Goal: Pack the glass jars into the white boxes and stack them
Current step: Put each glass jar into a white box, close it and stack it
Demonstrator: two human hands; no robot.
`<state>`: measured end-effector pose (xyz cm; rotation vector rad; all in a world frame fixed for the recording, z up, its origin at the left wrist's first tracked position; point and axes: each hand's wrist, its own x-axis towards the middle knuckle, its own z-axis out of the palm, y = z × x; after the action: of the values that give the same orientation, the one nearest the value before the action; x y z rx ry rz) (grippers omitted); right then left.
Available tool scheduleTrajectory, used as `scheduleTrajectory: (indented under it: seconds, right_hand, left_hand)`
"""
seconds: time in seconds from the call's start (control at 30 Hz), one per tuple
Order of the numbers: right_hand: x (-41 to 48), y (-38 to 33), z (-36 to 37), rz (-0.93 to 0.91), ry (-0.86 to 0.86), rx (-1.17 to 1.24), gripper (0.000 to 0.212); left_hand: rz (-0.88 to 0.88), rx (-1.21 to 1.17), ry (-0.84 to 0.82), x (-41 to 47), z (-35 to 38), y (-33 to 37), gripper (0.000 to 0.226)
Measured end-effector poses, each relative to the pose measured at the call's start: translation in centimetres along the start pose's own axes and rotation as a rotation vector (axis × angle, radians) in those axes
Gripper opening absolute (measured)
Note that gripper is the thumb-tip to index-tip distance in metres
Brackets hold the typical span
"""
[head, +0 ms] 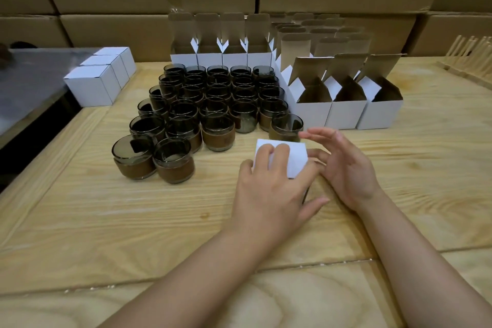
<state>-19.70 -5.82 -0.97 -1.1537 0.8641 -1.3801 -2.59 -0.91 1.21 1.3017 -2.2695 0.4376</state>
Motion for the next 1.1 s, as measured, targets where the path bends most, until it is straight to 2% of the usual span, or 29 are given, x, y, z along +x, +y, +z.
scheduleTrajectory:
  seconds: [0.13,0.23,0.37,0.43,0.53,0.6,0.73,0.83,0.97,1.1]
  right_hand:
    - [0.3,0.4,0.3,0.02,0.011,-0.07,0.038]
    - [0.4,0.7,0.3,0.005,0.008,-0.1,0.036]
    - [0.5,1.0,0.3,-0.006,0.01,-0.108,0.036]
    - [0.6,1.0,0.4,-0.008,0.006,-0.118,0.035]
    - [0.7,1.2,0.3,-0.009,0.0,-0.13,0.034]
    - [0.7,1.3,0.2,-0.013,-0.006,-0.142,0.033]
    - [0.9,1.5,0.1,-0.018,-0.023,-0.167,0.032]
    - [0.9,1.5,0.0,-0.02,-0.017,-0.174,0.032]
    - [1.0,1.6,0.0,-0.029,0.001,-0.181,0.034]
    - [1.0,1.8,-0.1,-0.047,0.013,-0.195,0.033]
  left_hand:
    - [-0.001,0.017,0.185,-4.1,-1.6,-2.1,0.028]
    - [0.024,0.065,0.304,-8.0,-2.4,-5.0,0.03]
    - [-0.092,0.144,0.373,-11.7,-3.7,-9.3,0.031]
    - [-0.186,0.14,0.348,-13.2,-4.3,-11.5,0.033]
    - [-0.554,-0.08,0.162,-14.5,-5.2,-15.0,0.043]
    - [-0.717,-0.2,0.095,-14.2,-5.7,-17.4,0.046]
    - [-0.768,0.027,0.167,-11.5,-5.0,-21.5,0.042]
    - [-0.847,0.134,0.131,-8.4,-3.8,-24.3,0.046]
    - [-0.886,0.099,0.09,-5.1,-1.6,-28.8,0.038]
    - [-0.803,0.1,0.106,-2.9,0.3,-32.9,0.036]
